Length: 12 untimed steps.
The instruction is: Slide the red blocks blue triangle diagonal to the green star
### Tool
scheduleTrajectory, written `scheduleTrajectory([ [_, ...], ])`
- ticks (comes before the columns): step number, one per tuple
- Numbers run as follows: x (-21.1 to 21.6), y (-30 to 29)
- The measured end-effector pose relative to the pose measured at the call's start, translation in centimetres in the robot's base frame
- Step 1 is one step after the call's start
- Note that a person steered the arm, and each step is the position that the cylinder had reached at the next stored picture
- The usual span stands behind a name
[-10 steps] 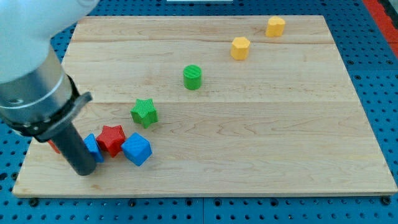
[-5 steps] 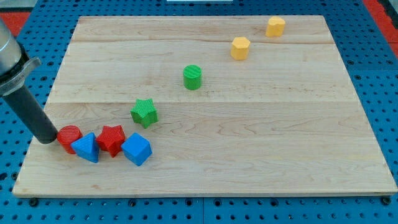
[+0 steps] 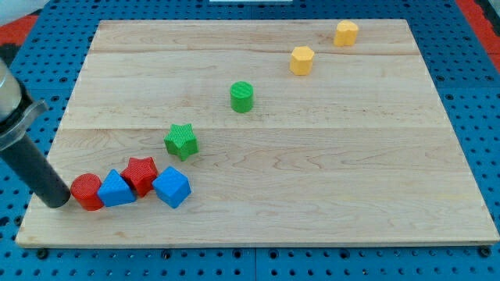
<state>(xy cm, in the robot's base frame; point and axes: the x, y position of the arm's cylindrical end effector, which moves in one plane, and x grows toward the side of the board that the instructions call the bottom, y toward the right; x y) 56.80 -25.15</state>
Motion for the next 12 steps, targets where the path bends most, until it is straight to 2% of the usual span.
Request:
scheduleTrajectory([
  [1,0.9,-0.4],
  [2,1.8,1.9],
  [3,2.2,9.9],
  [4,2.2,14.7],
  [5,1.8,15.4],
  [7,-3.8,17.7],
  [8,2.6,19.7],
  [10,0.8,6.9],
  [12,-1.6,8.3],
])
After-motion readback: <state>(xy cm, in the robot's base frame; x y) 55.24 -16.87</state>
